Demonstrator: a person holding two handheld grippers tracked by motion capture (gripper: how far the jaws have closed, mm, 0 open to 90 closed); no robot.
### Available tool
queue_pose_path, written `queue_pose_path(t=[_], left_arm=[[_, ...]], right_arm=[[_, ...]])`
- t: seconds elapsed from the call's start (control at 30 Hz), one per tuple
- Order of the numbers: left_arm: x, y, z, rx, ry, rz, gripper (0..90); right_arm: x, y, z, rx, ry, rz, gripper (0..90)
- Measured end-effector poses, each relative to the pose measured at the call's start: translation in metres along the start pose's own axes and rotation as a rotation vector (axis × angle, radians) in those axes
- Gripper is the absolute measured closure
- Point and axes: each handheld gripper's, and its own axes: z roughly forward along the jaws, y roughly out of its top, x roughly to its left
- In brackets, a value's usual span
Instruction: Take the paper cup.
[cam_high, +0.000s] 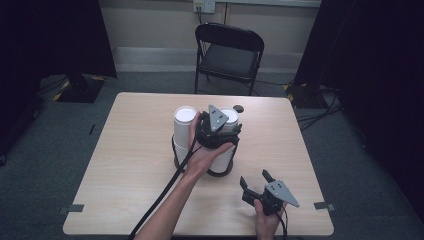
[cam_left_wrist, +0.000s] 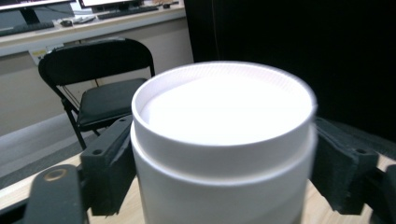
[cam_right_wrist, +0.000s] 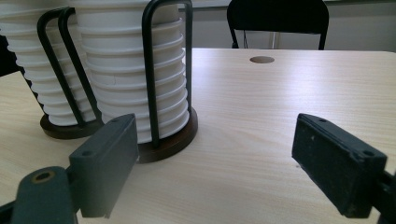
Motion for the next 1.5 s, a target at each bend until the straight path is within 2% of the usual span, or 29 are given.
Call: queue_pose_path(t=[0.03, 0.2, 0.27, 0.3, 0.4, 0.43, 0.53, 0.67, 1.13, 1.17, 1.27, 1.3, 1.5], left_arm=[[0.0, 0.0, 0.003, 0.022, -0.006, -0.002, 19.1], [0.0, 0.001, 0.004, 0.029, -0.001, -0.005, 20.0], [0.002, 0.002, 0.003, 0.032, -0.019, -0.04, 20.6], [0.002, 0.003, 0.003, 0.037, -0.02, -0.036, 20.7], [0.002, 0.004, 0.003, 0.034, -0.015, -0.021, 20.9], [0.002, 0.004, 0.002, 0.025, -0.017, -0.036, 20.9], [0.003, 0.005, 0.002, 0.018, -0.019, -0.039, 21.0], [0.005, 0.008, -0.003, -0.032, -0.027, -0.048, 21.1], [0.011, 0.02, -0.014, -0.081, -0.046, -0.048, 21.2], [0.011, 0.022, -0.017, -0.102, -0.055, -0.063, 21.2], [0.012, 0.024, -0.02, -0.124, -0.061, -0.058, 21.2], [0.012, 0.026, -0.022, -0.154, -0.083, -0.063, 21.2], [0.014, 0.029, -0.028, -0.189, -0.096, -0.052, 21.3]], right_arm=[[0.0, 0.0, 0.0, -0.001, 0.001, 0.002, 13.9], [0.0, 0.0, 0.0, 0.006, -0.001, 0.0, 14.3], [0.0, 0.0, 0.0, 0.006, -0.002, 0.001, 14.3], [0.0, 0.0, 0.0, 0.005, -0.001, 0.004, 14.3], [0.0, 0.0, 0.0, 0.004, 0.001, 0.003, 14.4], [0.0, 0.0, 0.0, 0.004, 0.002, 0.005, 14.4], [0.0, 0.0, 0.001, 0.008, 0.001, 0.007, 14.3], [0.0, 0.0, 0.001, 0.008, 0.003, 0.01, 14.3], [-0.001, 0.001, 0.002, 0.018, 0.007, 0.012, 14.2], [-0.001, 0.001, 0.001, 0.018, 0.008, 0.011, 14.2], [-0.001, 0.001, 0.001, 0.017, 0.008, 0.012, 14.2], [-0.001, 0.001, 0.002, 0.019, 0.01, 0.011, 14.1], [-0.001, 0.001, 0.002, 0.02, 0.011, 0.012, 13.7]])
